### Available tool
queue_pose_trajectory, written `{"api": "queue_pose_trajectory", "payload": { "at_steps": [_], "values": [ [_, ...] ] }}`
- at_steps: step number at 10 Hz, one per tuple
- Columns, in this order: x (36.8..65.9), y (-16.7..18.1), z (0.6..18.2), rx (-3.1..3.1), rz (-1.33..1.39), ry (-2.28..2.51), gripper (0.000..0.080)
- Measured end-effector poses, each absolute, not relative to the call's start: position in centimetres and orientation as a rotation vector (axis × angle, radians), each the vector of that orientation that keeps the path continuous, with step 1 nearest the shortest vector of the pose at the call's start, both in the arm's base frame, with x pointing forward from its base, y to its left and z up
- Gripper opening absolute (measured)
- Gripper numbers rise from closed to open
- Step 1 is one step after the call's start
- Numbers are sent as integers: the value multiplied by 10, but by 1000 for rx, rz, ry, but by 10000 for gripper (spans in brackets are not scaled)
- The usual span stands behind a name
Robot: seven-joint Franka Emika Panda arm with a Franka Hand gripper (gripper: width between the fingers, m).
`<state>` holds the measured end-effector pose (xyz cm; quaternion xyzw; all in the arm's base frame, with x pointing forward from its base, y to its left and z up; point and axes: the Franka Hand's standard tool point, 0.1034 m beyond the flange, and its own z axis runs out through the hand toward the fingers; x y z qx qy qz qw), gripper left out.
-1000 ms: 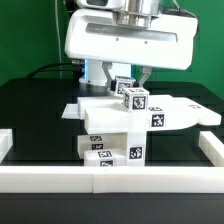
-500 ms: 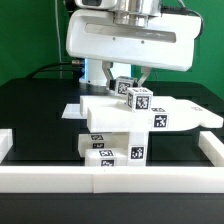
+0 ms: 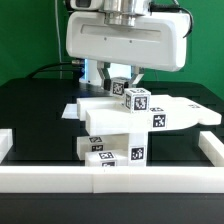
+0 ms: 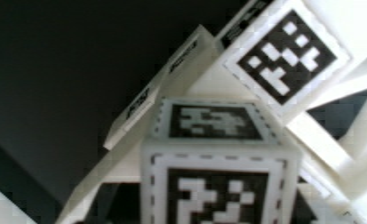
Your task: Assemble chair
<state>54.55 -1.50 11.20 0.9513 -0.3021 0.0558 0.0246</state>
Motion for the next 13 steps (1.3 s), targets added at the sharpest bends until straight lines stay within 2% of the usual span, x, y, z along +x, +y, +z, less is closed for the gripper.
{"api": "queue_pose_trajectory", "payload": {
  "at_steps": [5, 10, 12, 13],
  "values": [
    [549, -17, 111, 2691, 201, -1629, 281],
    [547, -19, 110, 2429, 162, -2063, 281],
    [547, -18, 110, 2402, 160, -2096, 281],
    [547, -18, 110, 2416, 160, -2079, 466]
  ]
}}
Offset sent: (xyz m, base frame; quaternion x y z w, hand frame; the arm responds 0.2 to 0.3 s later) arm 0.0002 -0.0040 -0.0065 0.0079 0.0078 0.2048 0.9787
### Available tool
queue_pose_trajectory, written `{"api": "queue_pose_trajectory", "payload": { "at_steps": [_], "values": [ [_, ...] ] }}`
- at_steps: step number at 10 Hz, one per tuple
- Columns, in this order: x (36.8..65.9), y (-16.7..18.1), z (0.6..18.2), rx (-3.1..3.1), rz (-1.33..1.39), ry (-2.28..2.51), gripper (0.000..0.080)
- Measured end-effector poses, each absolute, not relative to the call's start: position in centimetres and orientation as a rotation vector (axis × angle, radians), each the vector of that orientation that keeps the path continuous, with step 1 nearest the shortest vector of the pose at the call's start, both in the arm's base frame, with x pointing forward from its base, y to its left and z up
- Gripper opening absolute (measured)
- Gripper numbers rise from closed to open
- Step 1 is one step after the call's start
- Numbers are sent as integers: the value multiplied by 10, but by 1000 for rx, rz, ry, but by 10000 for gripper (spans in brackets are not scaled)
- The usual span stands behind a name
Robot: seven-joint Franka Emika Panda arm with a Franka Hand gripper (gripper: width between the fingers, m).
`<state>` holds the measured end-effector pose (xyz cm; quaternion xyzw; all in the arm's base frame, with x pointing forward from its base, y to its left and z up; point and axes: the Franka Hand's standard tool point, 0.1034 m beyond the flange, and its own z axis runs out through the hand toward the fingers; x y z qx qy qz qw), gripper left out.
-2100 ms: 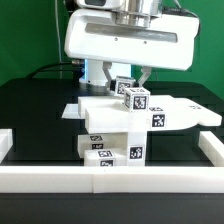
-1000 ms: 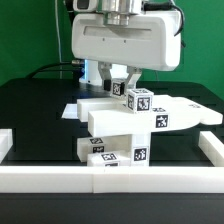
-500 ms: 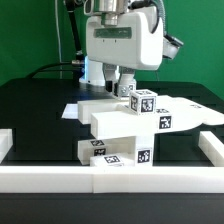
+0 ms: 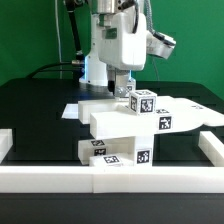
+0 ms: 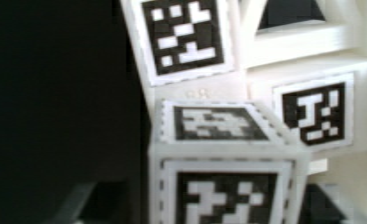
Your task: Assemble chair
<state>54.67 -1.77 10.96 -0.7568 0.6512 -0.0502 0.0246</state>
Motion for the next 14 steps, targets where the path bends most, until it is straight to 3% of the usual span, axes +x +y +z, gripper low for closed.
{"api": "queue_pose_trajectory", "payload": {
  "at_steps": [1, 2, 3, 14],
  "values": [
    [547, -16, 110, -2361, -156, 1992, 466],
    [547, -13, 110, -2376, -156, 1973, 612],
    [547, -11, 110, -2411, -158, 1933, 638],
    [545, -8, 109, -2997, -173, 902, 649]
  ]
}}
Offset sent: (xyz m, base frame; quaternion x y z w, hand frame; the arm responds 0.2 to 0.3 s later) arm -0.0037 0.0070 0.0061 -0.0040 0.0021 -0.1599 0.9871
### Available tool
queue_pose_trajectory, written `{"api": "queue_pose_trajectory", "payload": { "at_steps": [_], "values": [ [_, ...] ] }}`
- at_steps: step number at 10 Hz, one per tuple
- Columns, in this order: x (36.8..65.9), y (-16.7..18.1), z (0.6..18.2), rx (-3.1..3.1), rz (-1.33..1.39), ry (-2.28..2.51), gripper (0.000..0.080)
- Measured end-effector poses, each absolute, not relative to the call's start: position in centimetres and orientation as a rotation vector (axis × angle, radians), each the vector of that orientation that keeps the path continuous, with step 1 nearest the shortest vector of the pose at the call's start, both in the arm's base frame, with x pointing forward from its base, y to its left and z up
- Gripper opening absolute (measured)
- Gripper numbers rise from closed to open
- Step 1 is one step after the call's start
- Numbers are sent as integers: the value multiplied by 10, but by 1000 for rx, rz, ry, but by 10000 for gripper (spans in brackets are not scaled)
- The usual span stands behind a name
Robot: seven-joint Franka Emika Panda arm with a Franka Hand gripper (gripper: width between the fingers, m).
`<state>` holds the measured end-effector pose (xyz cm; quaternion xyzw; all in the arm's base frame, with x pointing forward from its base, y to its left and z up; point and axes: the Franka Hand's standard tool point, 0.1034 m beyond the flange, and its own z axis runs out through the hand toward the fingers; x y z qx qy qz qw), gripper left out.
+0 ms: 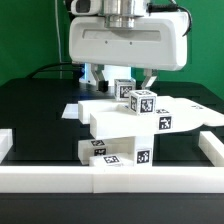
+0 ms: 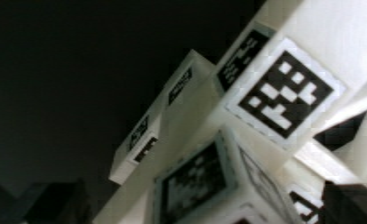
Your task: Assemble chair
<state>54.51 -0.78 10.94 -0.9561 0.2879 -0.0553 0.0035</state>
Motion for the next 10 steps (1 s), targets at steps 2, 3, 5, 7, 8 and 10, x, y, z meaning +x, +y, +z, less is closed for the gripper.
{"api": "queue_pose_trajectory", "payload": {
  "at_steps": [2, 3, 5, 7, 8, 10],
  "values": [
    [546, -8, 111, -3060, -176, 691, 649],
    [546, -7, 111, -3081, -176, 612, 649],
    [546, -8, 112, -3131, -175, 403, 649],
    [546, -8, 112, -3171, -170, 213, 649],
    [546, -8, 112, -3187, -166, 125, 649],
    [546, -10, 112, -3209, -154, -105, 649]
  ]
}}
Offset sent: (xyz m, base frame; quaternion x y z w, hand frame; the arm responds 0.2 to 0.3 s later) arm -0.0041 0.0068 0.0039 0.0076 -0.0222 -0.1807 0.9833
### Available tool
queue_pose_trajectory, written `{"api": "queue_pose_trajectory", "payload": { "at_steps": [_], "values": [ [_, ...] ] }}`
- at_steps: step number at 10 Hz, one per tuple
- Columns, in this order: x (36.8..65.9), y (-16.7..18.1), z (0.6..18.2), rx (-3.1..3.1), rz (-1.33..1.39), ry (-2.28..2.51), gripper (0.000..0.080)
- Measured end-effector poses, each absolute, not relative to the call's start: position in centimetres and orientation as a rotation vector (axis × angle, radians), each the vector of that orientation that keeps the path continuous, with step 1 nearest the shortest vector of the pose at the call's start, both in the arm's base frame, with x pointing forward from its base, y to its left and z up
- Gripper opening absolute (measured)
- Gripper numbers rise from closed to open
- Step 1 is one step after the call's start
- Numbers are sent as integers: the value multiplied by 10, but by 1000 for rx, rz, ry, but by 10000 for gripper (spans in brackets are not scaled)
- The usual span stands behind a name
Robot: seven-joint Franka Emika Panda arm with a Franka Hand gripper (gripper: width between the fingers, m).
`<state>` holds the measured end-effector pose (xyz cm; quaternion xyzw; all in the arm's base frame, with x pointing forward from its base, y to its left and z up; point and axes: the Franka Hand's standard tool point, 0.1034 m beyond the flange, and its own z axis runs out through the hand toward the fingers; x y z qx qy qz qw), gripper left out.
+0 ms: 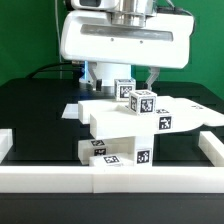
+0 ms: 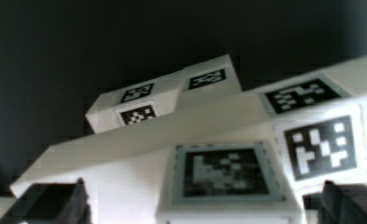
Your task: Assemble chair
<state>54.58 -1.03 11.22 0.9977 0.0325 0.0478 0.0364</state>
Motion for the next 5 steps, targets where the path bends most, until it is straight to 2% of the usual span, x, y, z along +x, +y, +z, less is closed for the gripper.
{"api": "queue_pose_trajectory", "payload": {
  "at_steps": [2, 4, 5],
  "values": [
    [547, -11, 113, 3063, 149, 107, 636],
    [546, -11, 112, 3065, 149, 64, 275],
    [546, -12, 112, 3065, 149, 62, 275]
  ]
}}
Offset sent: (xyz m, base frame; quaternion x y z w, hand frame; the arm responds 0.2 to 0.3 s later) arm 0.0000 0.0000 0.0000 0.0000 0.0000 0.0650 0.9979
